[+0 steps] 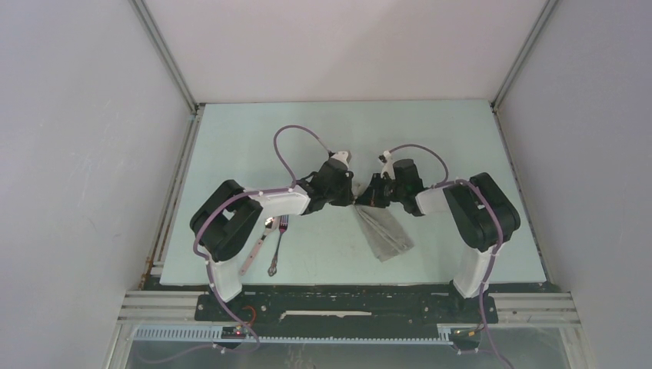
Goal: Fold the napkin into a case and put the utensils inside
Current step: Pick up the top corner of the smaller rectangle folded napkin from the center of the board.
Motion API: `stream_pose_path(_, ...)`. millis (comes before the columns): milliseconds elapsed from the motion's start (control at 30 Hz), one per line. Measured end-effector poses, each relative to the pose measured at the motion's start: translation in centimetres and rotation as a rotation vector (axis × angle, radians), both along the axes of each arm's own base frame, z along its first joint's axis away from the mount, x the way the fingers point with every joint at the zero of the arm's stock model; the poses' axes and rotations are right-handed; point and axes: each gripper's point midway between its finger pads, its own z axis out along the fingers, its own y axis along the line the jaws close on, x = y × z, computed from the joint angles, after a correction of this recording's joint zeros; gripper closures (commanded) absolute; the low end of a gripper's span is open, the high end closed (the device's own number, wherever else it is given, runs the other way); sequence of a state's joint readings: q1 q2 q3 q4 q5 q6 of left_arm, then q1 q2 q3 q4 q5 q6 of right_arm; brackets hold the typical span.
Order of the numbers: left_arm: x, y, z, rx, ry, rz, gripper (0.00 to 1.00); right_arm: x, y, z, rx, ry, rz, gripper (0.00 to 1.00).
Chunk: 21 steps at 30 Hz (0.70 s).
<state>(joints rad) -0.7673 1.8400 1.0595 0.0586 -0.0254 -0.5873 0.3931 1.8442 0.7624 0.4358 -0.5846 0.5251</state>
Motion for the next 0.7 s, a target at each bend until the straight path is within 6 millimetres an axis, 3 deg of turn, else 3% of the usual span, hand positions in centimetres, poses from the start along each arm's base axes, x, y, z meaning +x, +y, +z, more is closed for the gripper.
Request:
stream_pose_path(433,-0.9,0.2,0.3,-0.040,0.008,-0.011,1.00,2.7,-1.5,0.4,0.219,0.127,-0.213,1.00)
stream_pose_path(700,-0.9,0.3,0.3,-0.035,0.012,-0.010,1.00,1.8,1.5,-0.3,0.292,0.140,-0.149,1.00)
